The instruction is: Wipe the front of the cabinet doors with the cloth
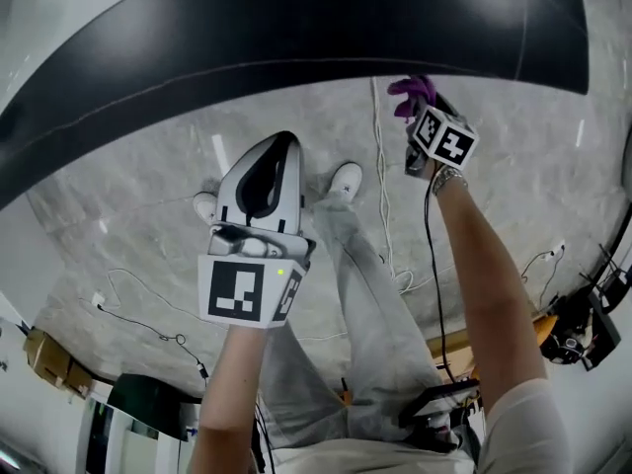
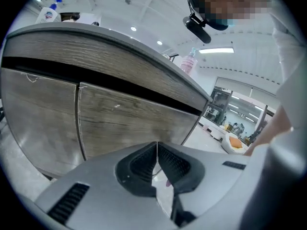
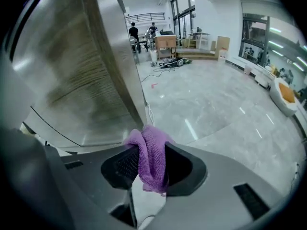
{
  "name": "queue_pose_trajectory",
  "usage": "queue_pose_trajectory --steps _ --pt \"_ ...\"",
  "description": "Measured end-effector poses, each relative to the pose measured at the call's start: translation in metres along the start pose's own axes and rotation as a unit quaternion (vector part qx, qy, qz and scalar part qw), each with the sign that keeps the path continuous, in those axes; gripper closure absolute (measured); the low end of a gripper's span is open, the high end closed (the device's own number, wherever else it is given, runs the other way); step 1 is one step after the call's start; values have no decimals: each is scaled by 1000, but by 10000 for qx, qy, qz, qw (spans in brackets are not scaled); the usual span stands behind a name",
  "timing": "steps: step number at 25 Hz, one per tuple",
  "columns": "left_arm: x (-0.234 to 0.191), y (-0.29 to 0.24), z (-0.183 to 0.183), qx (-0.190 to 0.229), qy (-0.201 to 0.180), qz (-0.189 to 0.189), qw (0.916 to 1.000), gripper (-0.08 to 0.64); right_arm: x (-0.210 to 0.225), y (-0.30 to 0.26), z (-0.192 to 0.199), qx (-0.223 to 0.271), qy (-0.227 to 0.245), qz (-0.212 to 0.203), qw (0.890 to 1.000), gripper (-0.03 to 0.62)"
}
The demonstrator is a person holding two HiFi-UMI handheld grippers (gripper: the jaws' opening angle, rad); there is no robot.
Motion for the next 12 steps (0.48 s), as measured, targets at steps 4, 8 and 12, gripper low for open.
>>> queue_pose_trajectory --steps 4,8,12 --pt "-24 26 -7 73 -8 223 9997 543 -41 40 27 183 -194 -90 9996 457" --pt "-70 69 -20 98 -123 460 9988 543 -103 65 67 287 -310 -193 9989 457" --pt "-134 124 -28 16 -235 503 9985 543 -177 82 89 538 -560 -186 9968 457"
Point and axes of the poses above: the fingertips, and each gripper's own axes: y backward along the fingers, x to its right, z out of its underside, the point moved 4 cm from there along y, backward along the fingers, and after that the axes turned 7 degrees about -z, right-handed, at the moved point
